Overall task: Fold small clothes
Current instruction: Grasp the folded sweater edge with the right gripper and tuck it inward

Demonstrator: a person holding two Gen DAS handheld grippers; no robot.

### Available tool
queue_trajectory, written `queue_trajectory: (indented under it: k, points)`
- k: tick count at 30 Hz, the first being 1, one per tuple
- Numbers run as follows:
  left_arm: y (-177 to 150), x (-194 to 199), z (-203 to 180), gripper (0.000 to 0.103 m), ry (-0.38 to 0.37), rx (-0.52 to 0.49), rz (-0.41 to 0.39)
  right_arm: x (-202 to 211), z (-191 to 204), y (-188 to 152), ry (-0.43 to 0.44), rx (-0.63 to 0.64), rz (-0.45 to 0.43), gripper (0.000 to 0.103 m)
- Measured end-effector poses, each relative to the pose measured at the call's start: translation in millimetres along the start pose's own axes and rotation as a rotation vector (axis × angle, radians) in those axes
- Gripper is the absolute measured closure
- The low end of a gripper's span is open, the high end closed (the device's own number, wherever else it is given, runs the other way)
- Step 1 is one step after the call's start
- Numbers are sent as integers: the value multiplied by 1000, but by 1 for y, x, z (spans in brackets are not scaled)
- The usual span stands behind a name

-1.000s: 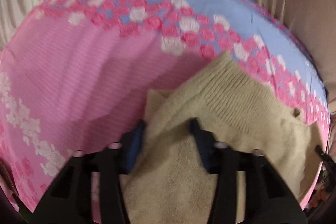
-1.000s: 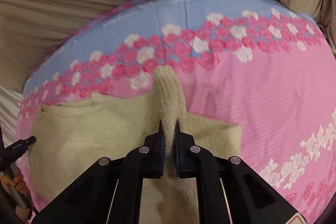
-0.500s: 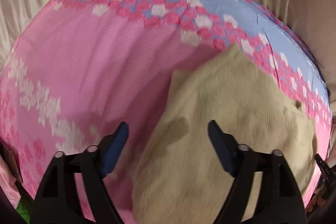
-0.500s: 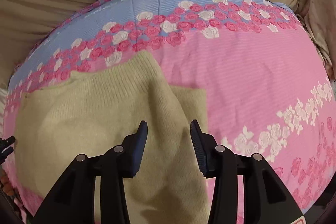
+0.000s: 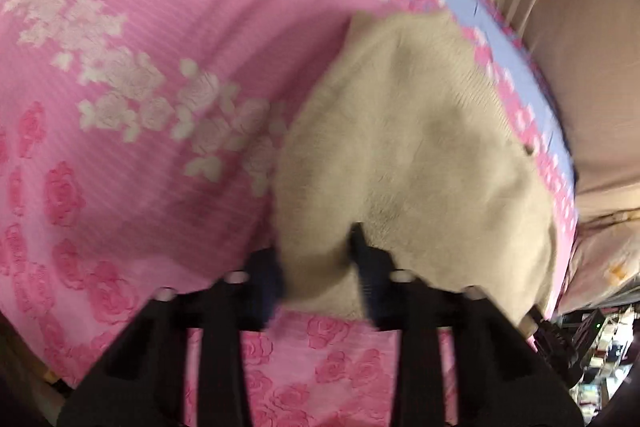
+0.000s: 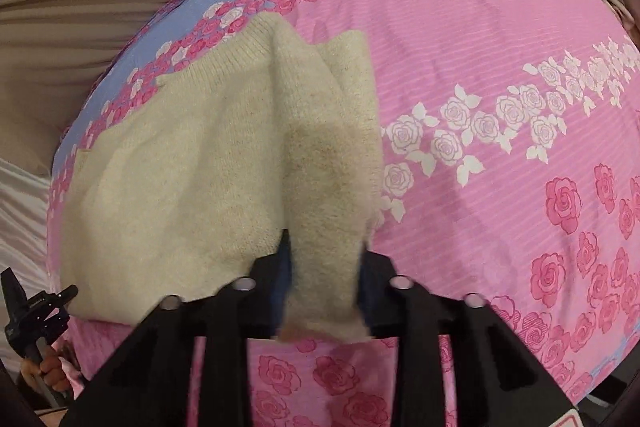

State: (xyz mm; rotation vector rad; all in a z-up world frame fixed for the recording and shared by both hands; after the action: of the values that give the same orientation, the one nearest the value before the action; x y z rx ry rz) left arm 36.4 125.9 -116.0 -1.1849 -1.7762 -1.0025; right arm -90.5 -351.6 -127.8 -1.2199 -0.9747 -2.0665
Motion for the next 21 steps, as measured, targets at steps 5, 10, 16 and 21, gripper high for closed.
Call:
queue_trajectory:
  k: [5, 10, 16, 21]
  points:
    - [-12, 36, 4, 90, -62, -33, 8, 40, 11, -3, 22, 113, -54, 93]
    - [-31, 0, 27, 93, 159, -72, 105, 1, -17, -19, -45, 79, 25, 86]
    - [-29, 26, 1, 48, 234, -126, -1, 43, -6, -4, -111, 70, -115, 65]
    - [12, 24, -42, 19, 242, -211, -138, 40, 26, 7, -71, 133, -112, 59]
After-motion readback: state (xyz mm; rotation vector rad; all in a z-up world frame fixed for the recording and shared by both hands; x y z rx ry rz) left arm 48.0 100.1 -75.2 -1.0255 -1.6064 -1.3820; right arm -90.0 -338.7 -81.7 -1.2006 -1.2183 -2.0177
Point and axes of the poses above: each gripper's, at about its wrist camera, not at the fingertips, and x roughly against the way its jaws point, z to its left, y to its top, the point moved 2 cm from there along -x, roughly the way its jaws point, and after that the axes turned 1 degree about -z, right-handed, at the moved point
